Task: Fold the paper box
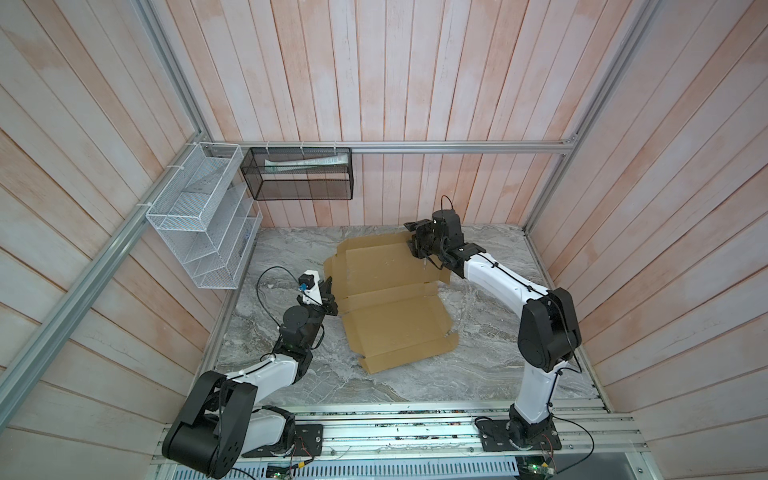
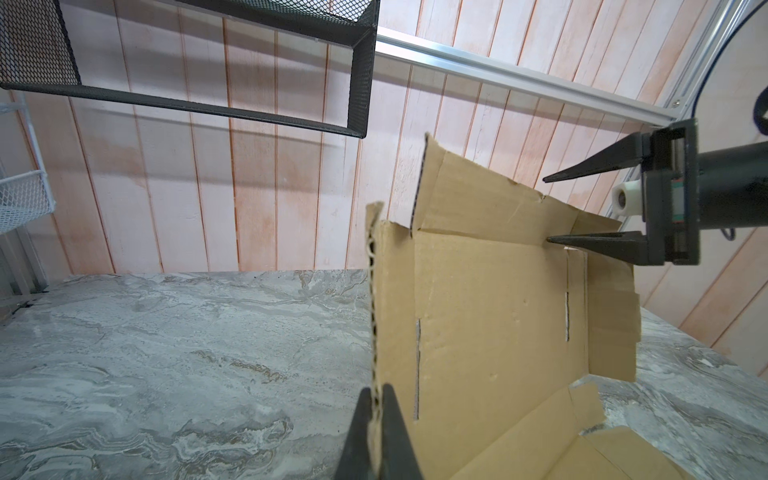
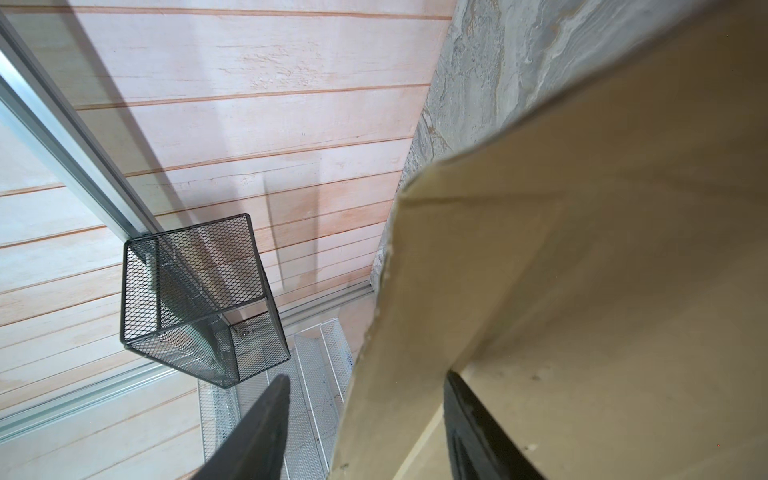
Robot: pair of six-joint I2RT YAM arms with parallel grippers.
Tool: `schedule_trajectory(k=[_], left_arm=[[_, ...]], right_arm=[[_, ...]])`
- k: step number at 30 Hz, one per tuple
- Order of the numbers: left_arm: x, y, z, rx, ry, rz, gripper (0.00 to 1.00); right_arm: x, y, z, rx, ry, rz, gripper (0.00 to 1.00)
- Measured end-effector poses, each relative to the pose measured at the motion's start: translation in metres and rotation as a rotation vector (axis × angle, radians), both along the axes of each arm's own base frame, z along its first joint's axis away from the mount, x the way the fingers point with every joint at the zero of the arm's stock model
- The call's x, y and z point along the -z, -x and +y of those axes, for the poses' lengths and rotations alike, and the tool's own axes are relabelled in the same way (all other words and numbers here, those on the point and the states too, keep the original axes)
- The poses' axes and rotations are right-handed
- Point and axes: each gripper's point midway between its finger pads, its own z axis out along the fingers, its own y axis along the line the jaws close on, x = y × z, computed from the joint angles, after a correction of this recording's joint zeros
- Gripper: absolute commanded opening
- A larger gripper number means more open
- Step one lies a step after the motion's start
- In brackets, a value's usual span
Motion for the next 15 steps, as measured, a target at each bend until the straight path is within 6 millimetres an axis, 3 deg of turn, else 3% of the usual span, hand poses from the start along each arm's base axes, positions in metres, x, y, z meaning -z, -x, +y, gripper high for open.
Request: schedule_trajectory(k=[8,15], left_arm=[[-0.009,0.006,-0.006,0.014,-0.029,-0.047,0.00],[-0.013,0.007,-0.008,0.007,-0.045,-0.066,0.00]], right_arm=[[-0.006,0.000,0.000,0.003,-0.001,0.012,0.59],[-0.002,0.000,0.000,0.004,0.000,0.026,0.50]])
